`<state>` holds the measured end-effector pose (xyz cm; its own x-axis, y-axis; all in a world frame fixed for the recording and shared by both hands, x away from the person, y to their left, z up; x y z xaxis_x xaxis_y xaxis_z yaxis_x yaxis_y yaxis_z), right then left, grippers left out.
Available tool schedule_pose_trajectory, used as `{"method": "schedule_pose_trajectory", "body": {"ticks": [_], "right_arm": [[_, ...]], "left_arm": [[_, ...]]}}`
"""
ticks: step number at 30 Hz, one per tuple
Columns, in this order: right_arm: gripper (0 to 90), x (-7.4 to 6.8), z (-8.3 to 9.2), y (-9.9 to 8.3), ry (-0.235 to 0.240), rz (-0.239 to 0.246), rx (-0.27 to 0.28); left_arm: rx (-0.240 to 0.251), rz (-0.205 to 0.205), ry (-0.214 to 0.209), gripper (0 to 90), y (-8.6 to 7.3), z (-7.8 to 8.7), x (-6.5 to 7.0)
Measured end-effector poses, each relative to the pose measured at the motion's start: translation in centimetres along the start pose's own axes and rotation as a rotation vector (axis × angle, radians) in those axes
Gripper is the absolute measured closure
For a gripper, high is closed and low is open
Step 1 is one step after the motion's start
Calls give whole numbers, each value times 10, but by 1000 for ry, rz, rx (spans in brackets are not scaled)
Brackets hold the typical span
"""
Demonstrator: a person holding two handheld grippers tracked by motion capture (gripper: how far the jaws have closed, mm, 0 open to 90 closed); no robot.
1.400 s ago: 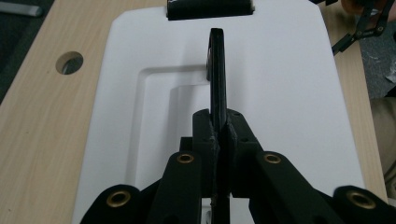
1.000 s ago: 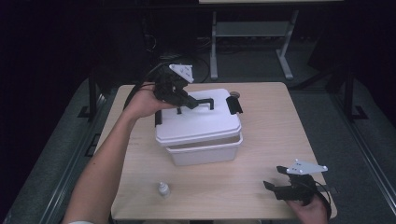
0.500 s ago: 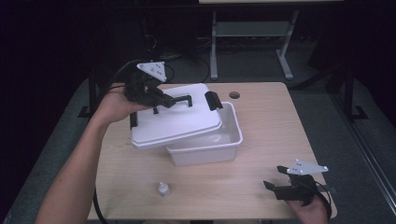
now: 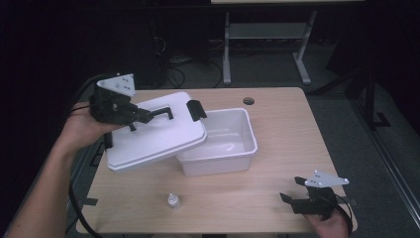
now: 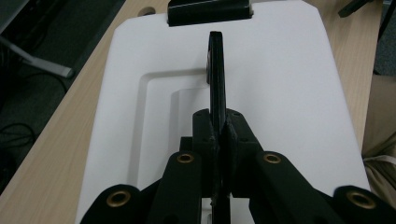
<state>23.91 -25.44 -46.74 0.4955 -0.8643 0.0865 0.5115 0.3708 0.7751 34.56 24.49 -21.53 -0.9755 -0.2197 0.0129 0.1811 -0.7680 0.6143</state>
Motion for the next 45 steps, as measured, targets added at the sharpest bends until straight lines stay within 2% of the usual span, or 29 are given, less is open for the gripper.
{"method": "schedule_pose_trajectory", "body": {"ticks": [7, 18, 30, 36, 45], "right_arm": [[205, 0, 0, 0, -7, 2, -5], [205, -3, -1, 0, -14, 5, -14], [206, -3, -1, 0, -17, 11, -20], [206, -5, -2, 0, -13, 12, -23], [206, -5, -2, -1, -16, 16, -25]], "left_arm": [[4, 42, 33, 844, -31, 19, 5], [8, 96, 59, 844, -67, 26, 6], [8, 163, 64, 844, -108, 15, 3], [6, 181, 87, 844, -125, 11, 4], [-7, 211, 76, 844, -143, -11, 4]]}}
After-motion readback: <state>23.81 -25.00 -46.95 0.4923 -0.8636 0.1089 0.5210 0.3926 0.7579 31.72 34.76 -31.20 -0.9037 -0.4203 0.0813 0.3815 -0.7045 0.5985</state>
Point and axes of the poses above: each handheld gripper's, and its own axes: z roughly backward along the jaws, y roughly out of its top, x roughly to its right, the point moved 2 cm from there along -z, roughly forward along the jaws, and after that the axes turned 13 degrees about -y, right-handed, at the moved point
